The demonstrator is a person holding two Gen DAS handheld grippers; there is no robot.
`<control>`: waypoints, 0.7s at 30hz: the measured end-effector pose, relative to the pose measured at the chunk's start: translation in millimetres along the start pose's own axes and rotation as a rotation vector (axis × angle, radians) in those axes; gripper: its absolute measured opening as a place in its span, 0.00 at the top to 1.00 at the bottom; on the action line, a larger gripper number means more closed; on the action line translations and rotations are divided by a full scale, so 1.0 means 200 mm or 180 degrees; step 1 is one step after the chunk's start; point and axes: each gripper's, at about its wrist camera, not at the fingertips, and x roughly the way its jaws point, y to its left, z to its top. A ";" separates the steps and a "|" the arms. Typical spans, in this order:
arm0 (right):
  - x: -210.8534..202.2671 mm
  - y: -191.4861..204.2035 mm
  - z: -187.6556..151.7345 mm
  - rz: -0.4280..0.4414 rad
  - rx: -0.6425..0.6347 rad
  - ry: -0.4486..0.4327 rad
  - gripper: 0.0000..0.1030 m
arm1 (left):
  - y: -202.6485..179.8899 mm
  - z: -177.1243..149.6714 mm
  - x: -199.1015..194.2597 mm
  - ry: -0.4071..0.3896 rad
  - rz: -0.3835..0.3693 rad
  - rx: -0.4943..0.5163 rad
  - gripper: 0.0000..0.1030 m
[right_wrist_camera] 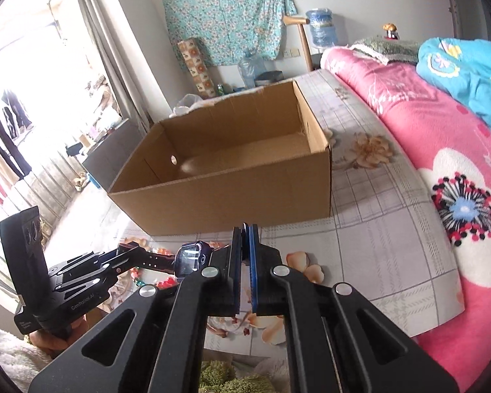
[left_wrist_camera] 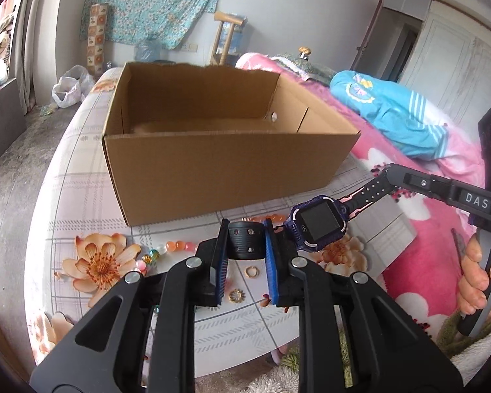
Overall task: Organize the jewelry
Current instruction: 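Carry the watch into the cardboard box with both grippers and open them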
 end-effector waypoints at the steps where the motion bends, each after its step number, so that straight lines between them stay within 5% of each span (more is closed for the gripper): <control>1: -0.03 0.02 0.04 0.0040 -0.0042 -0.0064 0.96 | 0.01 0.04 -0.03 -0.0056 -0.0054 0.0002 0.82; 4: -0.08 0.07 0.16 0.0120 -0.0202 -0.0245 0.96 | 0.04 0.18 -0.10 -0.0163 -0.0163 -0.0034 0.82; 10: 0.04 0.12 0.48 0.0226 -0.0466 -0.0424 0.96 | 0.11 0.55 -0.03 -0.0204 0.0002 0.0005 0.82; 21: 0.84 0.04 0.91 -0.0302 -0.0625 0.0390 0.96 | 0.31 0.99 0.71 0.0835 0.0584 0.0220 0.81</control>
